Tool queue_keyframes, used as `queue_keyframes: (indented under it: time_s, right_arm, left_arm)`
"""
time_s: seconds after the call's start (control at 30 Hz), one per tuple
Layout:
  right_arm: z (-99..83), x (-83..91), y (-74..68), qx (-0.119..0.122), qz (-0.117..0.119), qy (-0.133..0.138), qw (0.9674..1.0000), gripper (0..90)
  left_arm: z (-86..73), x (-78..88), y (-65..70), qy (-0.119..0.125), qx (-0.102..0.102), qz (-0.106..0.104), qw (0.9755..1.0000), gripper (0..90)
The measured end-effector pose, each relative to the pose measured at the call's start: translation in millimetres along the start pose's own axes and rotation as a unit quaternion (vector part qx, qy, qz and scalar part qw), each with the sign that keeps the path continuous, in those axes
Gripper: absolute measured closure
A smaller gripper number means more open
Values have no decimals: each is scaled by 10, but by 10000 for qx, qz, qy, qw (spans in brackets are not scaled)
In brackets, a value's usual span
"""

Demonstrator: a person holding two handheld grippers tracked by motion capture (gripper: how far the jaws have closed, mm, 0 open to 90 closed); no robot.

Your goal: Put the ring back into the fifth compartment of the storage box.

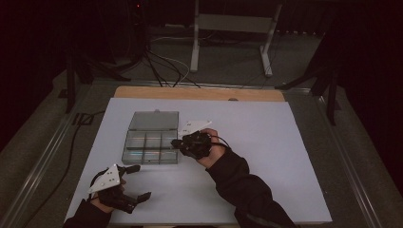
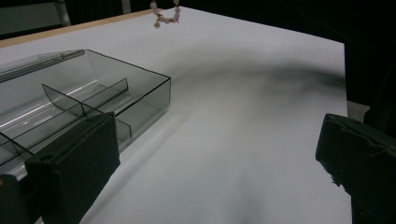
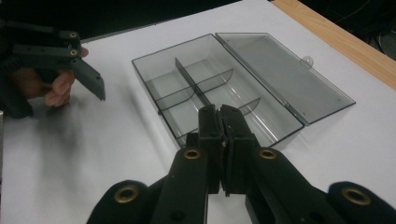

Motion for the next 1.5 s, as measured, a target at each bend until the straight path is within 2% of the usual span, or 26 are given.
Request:
queue_keyframes:
  time_s: [0.43, 0.93, 1.5]
  right_arm:
    - [202, -179, 24, -57, 51, 80, 9999, 881]
    - [273, -469, 124, -273, 123, -56, 9995, 881]
    - [358, -760, 48, -150, 243, -222, 9993, 880]
  left_arm:
    - [-4, -1, 1, -10, -11, -12, 10000, 7]
    - [-4, -1, 1, -8, -10, -14, 10000, 7]
    - [-7, 5, 3, -5, -8, -21, 10000, 7]
Point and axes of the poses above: each handheld gripper's, and its own axes: x roughly backward along the jaws, z roughly out of its top, y roughly to its right, the point moved 3 cm from there along -x, roughly forward along the jaws, and after that the axes turned 12 degrees about -y, right-handed, at the moved point
